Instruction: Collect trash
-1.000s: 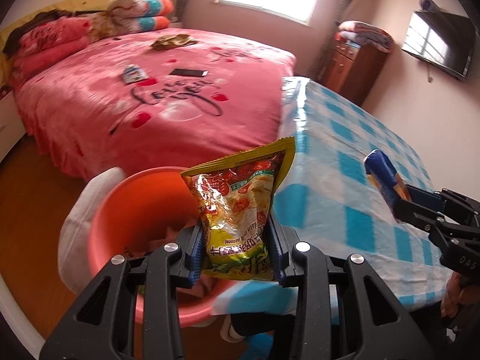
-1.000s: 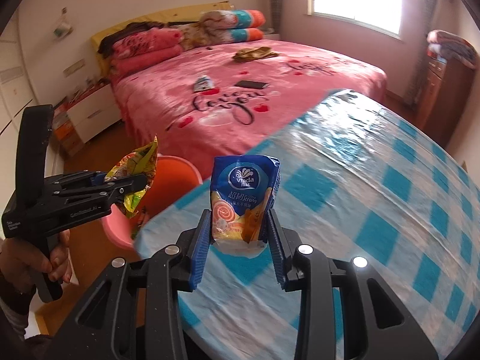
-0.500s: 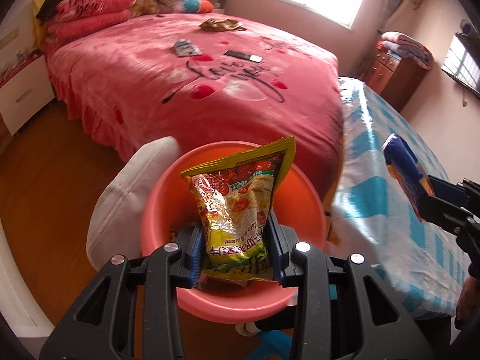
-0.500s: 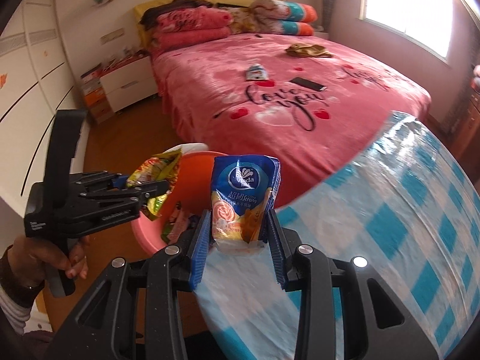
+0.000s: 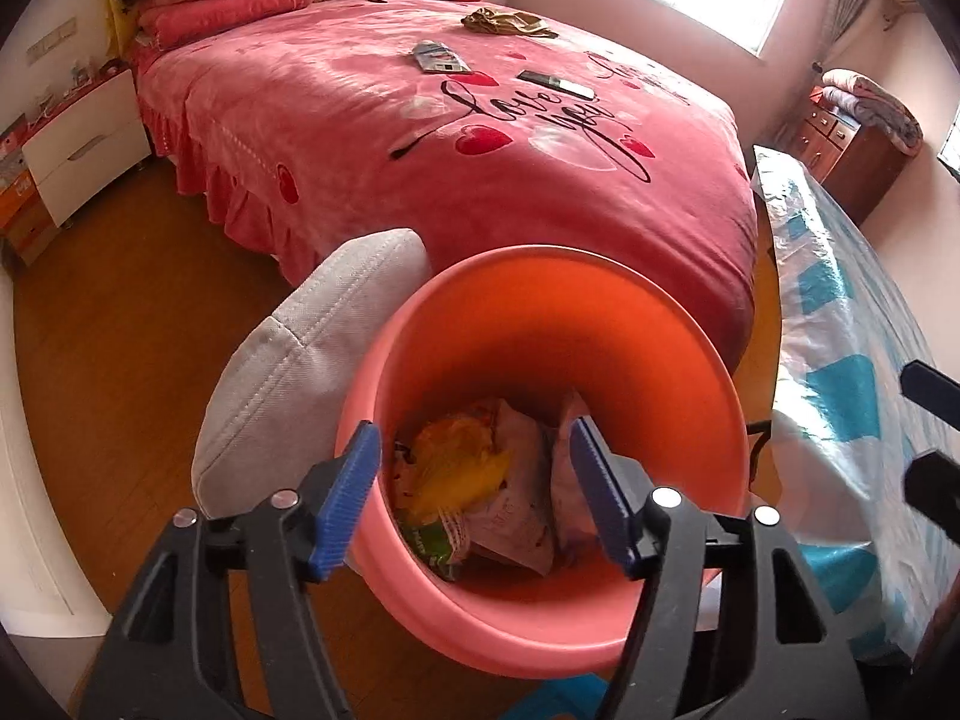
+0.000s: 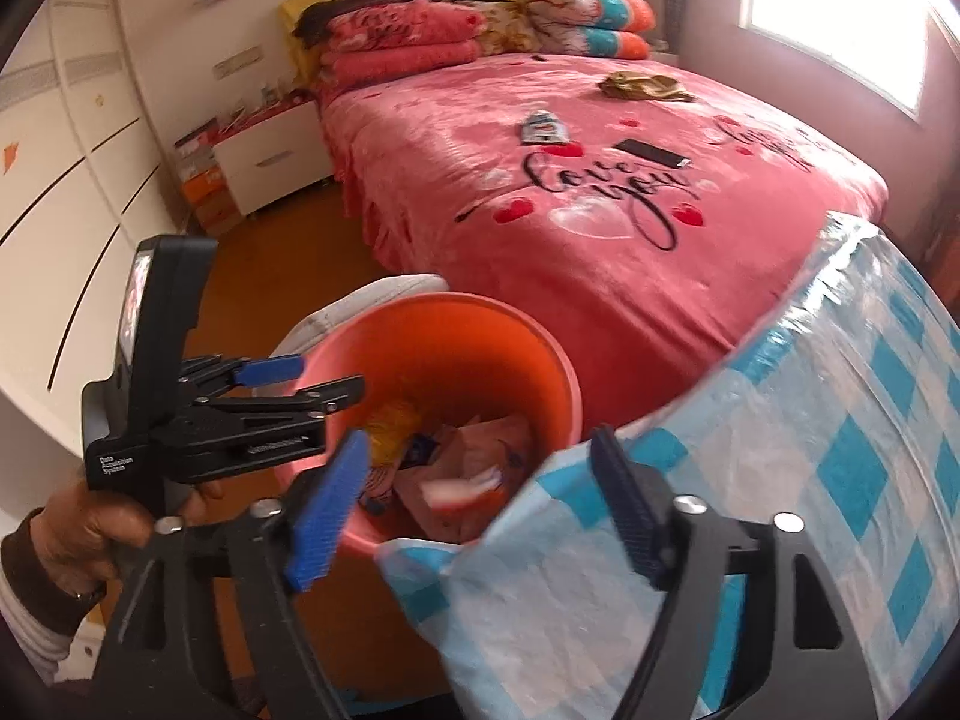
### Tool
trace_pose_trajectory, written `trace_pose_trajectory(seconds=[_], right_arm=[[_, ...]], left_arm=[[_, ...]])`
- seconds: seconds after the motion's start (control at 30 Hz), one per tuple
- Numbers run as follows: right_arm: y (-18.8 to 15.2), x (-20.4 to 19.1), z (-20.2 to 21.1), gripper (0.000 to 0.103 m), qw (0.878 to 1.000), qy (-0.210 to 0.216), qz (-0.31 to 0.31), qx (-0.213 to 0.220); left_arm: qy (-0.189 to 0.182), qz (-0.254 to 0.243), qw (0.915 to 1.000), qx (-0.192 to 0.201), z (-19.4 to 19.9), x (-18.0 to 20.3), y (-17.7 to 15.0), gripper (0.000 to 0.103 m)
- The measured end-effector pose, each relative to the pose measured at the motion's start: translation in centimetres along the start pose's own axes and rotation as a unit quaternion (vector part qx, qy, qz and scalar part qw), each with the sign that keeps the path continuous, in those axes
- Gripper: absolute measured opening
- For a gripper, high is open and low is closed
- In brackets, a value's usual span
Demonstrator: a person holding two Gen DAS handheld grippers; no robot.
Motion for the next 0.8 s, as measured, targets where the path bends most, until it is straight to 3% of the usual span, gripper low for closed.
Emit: trace_pose_trajectory(seconds=[0.1, 0.4, 0.8], right_arm=[[-0.2, 1.5, 0.9, 0.083, 1.000, -0.018, -0.019, 0.012], [-0.6, 5.4, 3.9, 0.089, 0.995, -0.050, -0.072, 0.041], [-2.5, 8.9, 7.6, 0.089, 0.987, -0.092, -0.112, 0.068]], left_arm=[[0.009, -0.005, 0.9999, 0.012, 0.4, 0.3, 0.2, 0.078], [0.024, -0.030, 0.9987, 0.034, 1.9, 2.6, 1.4, 0.087], [0.025, -0.065, 0.9948, 0.074, 4.4, 7.5, 2.4, 0.091]])
Point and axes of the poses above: each gripper's, at about its wrist camera, not at the fingertips, and z roughly against the way its jaws point, x to its right, y to its top, the point moved 3 cm from there along -z, roughly the way its jaws point, and after that the axes turned 1 degree about y, right-handed, at the moved point
